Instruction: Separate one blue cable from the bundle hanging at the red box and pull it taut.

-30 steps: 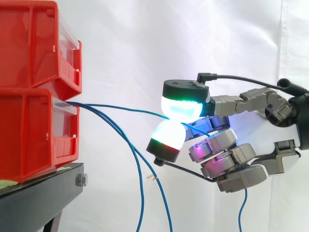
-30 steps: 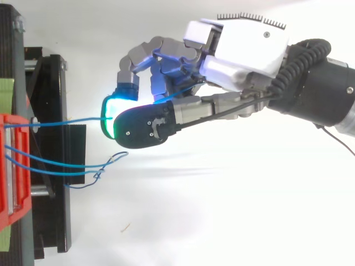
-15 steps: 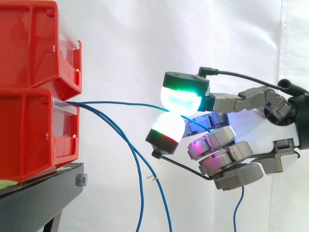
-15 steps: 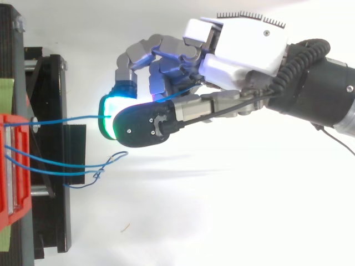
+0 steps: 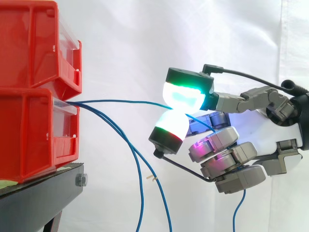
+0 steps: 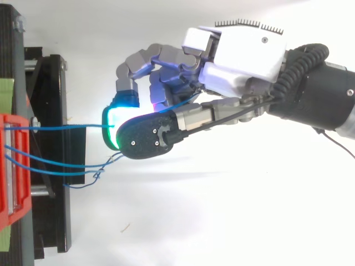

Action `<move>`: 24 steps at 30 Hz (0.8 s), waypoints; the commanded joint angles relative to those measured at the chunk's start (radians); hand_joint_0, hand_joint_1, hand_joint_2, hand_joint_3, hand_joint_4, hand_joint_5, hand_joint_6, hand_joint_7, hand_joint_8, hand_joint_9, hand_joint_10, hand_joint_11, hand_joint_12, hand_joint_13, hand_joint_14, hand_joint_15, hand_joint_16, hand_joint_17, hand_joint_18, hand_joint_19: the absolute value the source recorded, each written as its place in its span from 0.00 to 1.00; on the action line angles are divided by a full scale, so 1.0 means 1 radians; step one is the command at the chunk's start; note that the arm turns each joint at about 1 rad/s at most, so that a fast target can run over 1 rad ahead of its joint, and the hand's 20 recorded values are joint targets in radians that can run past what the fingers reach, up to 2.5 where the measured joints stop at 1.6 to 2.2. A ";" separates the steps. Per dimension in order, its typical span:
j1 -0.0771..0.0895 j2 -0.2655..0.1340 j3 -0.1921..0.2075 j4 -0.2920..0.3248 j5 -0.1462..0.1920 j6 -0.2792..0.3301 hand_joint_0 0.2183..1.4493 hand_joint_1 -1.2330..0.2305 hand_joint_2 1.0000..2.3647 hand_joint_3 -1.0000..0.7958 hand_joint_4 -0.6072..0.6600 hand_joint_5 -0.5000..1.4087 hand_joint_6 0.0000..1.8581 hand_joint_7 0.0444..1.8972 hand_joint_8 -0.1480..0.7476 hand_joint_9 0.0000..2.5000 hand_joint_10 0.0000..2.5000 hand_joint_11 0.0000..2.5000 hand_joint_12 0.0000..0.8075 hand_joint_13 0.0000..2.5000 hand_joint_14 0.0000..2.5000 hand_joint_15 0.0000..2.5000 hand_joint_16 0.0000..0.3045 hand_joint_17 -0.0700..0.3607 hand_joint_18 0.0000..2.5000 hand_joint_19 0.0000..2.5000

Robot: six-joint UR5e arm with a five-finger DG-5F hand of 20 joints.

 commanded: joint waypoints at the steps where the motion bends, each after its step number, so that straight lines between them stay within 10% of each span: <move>1: 0.000 -0.001 -0.001 0.001 0.003 0.002 0.49 0.37 0.00 0.29 0.36 0.15 0.53 0.74 0.47 0.18 1.00 0.40 0.39 0.27 1.00 0.51 0.10 0.32 0.46 0.77; 24: 0.000 -0.001 -0.020 0.016 0.003 -0.009 0.49 0.36 0.00 0.29 0.37 0.16 0.53 0.73 0.48 0.21 1.00 0.38 0.39 0.28 1.00 0.50 0.10 0.33 0.48 0.78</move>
